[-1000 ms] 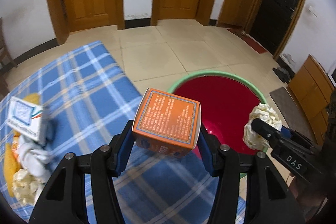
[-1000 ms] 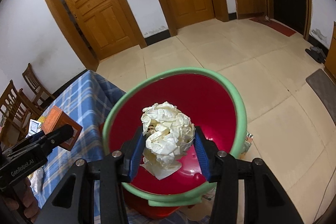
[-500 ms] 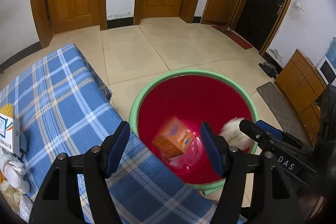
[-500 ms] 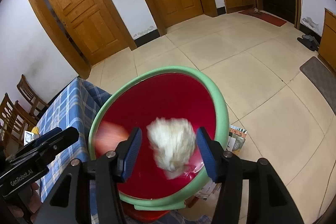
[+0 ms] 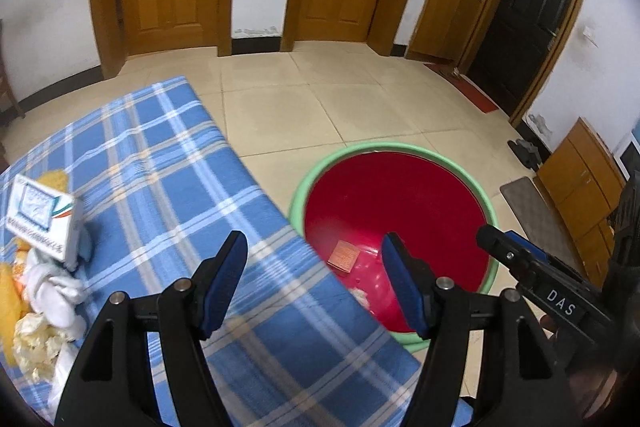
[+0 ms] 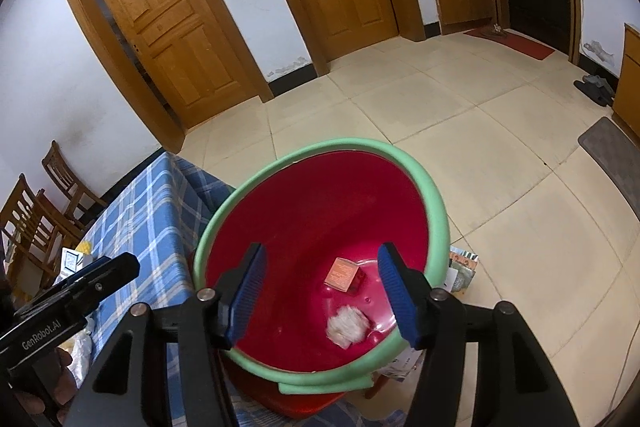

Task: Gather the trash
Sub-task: 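Move both tools back over the table toward the remaining trash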

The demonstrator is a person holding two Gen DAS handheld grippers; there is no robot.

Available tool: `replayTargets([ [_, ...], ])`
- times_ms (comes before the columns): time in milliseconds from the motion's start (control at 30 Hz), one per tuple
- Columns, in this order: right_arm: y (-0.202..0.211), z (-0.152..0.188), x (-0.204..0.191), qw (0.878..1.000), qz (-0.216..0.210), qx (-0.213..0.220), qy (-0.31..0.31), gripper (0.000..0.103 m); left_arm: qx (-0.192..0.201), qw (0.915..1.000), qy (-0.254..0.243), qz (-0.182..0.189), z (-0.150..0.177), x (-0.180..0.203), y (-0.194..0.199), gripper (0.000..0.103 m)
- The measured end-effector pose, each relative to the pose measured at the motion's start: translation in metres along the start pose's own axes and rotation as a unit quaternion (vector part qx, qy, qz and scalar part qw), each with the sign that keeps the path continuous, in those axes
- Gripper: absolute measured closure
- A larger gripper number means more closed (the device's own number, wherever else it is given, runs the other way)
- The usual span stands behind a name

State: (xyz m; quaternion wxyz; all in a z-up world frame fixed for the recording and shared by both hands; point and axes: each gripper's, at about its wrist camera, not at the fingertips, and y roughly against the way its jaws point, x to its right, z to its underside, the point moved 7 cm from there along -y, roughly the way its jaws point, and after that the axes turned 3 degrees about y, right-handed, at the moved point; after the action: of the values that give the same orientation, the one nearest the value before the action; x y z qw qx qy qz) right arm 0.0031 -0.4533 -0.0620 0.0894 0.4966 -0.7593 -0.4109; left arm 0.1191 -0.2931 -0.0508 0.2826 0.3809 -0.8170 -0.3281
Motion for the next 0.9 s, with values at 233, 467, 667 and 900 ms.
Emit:
replayTargets([
  [233, 0.009, -0.002, -0.019, 1.000, -0.017, 0.005, 0.016, 0.042, 0.016, 0.9992, 0.027, -0.023, 0.001, -0.029, 0.027, 0.034],
  [467, 0.013, -0.001, -0.040, 0.999, -0.034, 0.005, 0.030, 0.041, 0.032, 0.9964, 0.052, -0.059, 0.003, -0.069, 0.052, 0.034],
  [667, 0.016, 0.003, -0.060, 0.998, -0.048, 0.003, 0.044, 0.041, 0.043, 0.9911, 0.086, -0.092, 0.011, -0.112, 0.071, 0.034],
  [900, 0.019, 0.012, -0.082, 0.996, -0.059, -0.003, 0.060, 0.041, 0.054, 0.9821, 0.127, -0.128, 0.023, -0.163, 0.093, 0.034],
])
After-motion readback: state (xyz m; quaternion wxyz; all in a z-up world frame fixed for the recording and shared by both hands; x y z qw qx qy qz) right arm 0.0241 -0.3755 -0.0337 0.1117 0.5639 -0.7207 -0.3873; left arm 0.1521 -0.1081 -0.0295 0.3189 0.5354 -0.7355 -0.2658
